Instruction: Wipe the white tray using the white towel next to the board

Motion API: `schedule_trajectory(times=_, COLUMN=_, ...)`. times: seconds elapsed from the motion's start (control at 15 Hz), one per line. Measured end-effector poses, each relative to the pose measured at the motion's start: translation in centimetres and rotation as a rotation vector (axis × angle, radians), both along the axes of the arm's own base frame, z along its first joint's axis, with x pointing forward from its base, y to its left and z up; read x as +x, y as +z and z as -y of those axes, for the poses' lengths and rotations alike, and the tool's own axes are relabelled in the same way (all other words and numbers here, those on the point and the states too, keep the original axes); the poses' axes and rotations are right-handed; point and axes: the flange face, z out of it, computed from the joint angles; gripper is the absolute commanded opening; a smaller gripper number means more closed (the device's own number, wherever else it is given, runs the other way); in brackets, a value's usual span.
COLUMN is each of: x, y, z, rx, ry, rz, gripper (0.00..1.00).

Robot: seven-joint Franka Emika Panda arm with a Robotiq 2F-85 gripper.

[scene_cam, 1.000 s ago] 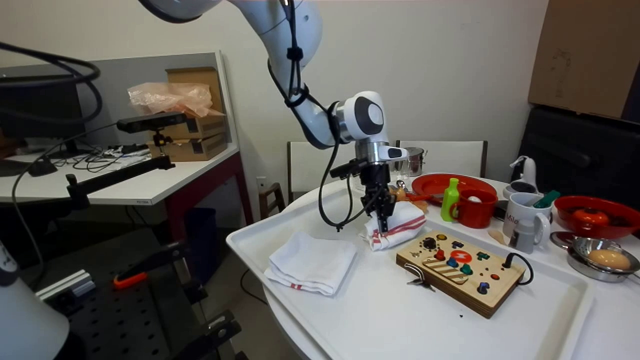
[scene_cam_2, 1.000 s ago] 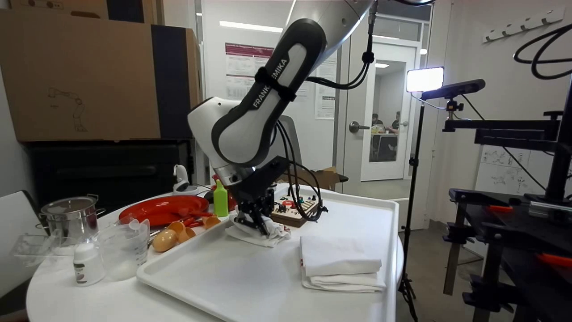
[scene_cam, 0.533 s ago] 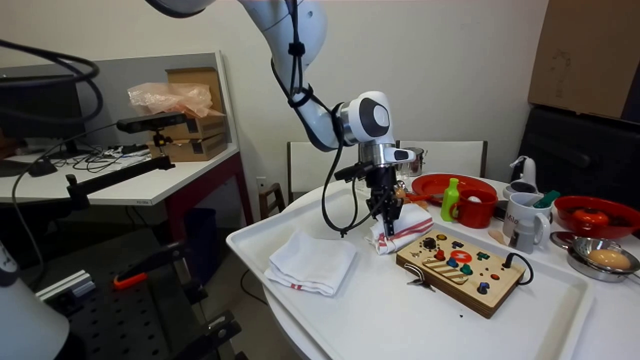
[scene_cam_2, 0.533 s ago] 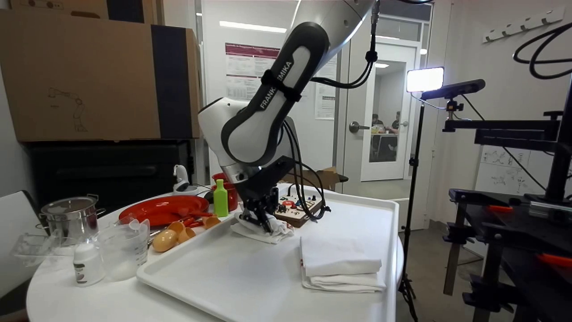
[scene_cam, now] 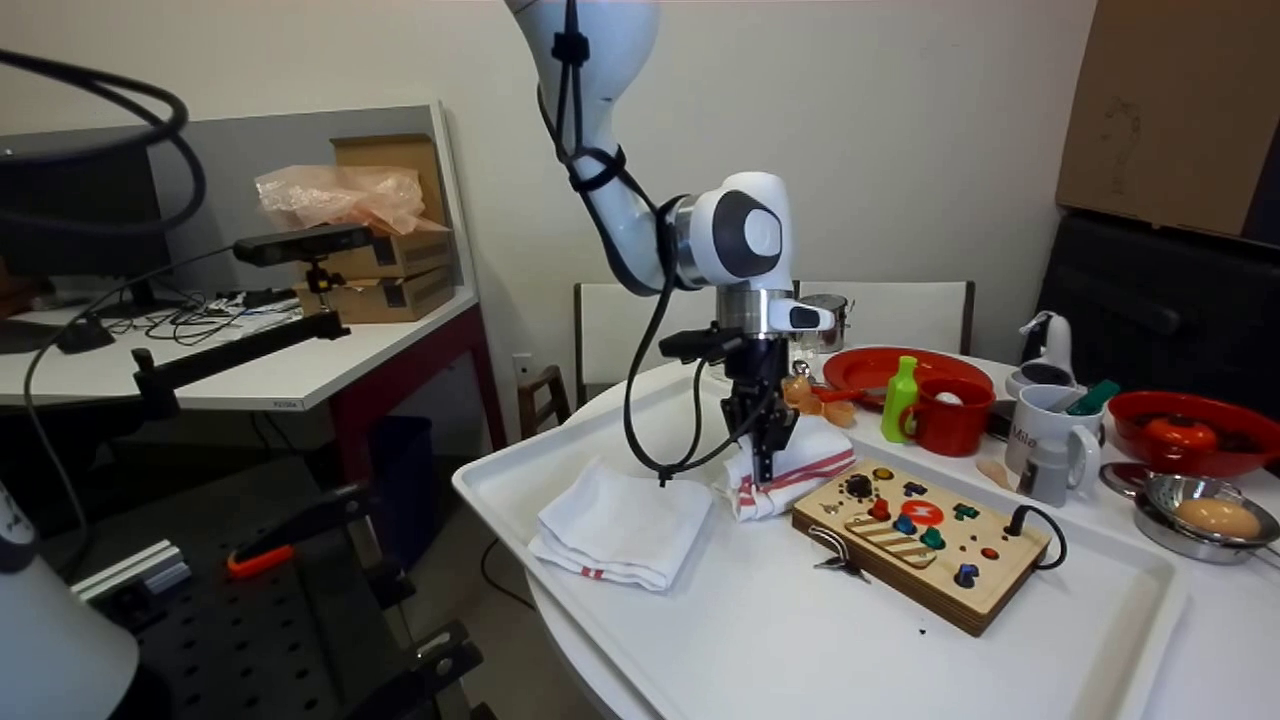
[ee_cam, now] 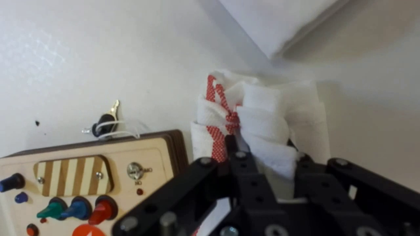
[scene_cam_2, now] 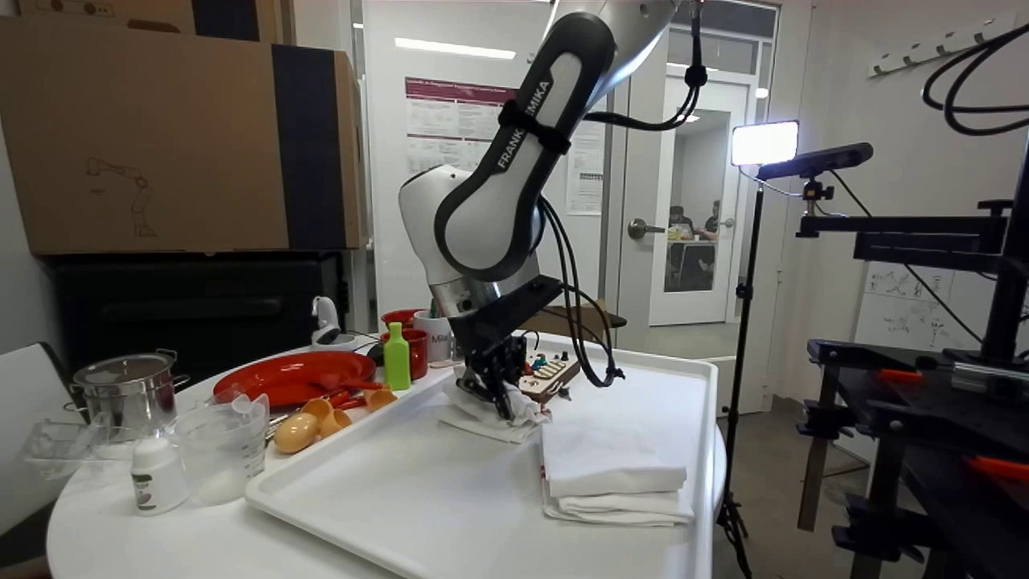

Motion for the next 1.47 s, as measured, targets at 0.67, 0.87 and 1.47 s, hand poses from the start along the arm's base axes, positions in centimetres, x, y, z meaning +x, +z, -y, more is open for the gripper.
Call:
schedule_trajectory(times=0.67, x=-2.9, y=2.5, z=-7.2, rx=0.079, ry=0.215, rz=-0.08, gripper=0.05)
schedule_trajectory(times=0.87, x=-3.4, y=2.4, z=-9.9, rx=0.067, ry=0.279, rz=-0.091, gripper=0.05)
schedule_trajectory(times=1.47, x=-3.8, y=1.3, z=-13.7, rx=0.036, ry=0.29, rz=-0.107, gripper=0.05)
